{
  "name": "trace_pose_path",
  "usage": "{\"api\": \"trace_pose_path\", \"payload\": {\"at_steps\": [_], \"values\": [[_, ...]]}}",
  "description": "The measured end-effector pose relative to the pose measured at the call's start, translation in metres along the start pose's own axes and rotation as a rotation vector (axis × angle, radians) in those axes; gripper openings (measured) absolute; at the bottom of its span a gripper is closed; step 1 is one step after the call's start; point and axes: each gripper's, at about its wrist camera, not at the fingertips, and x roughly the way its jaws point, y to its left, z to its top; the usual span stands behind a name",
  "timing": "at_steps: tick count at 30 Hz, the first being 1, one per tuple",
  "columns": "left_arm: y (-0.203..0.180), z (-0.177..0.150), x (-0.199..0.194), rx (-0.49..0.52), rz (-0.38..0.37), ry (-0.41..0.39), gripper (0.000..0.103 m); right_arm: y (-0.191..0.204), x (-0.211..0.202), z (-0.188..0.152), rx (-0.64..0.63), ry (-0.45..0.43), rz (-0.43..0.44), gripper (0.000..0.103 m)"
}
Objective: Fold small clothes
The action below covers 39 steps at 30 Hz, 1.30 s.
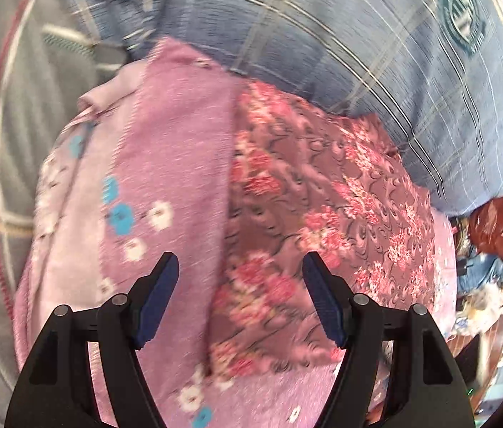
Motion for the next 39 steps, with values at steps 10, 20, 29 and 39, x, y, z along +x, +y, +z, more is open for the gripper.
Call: {"api": "trace_pose_path", "payload": {"at_steps": [10, 20, 29, 39], "values": [[0.023, -0.002, 0.002, -0.026, 0.015, 0.036, 0.071, 0.15, 0.058, -0.01, -0.503, 0.035, -0.128, 0.072], [0.018, 0.016, -0.004, -0.029, -0.013, 0.026, 0.071, 0.204, 0.097, -0.015, -0.877, -0.117, -0.39, 0.055], [-0.011, 0.042, 0.022, 0.031, -0.102, 0.093, 0.071, 0.194, 0.053, -0.009, -0.822, -0.315, -0.373, 0.01], [-0.05, 0.063, 0.088, 0.069, -0.041, 0.191, 0.071, 0.174, 0.044, -0.003, -0.779, -0.338, -0.303, 0.005]]}}
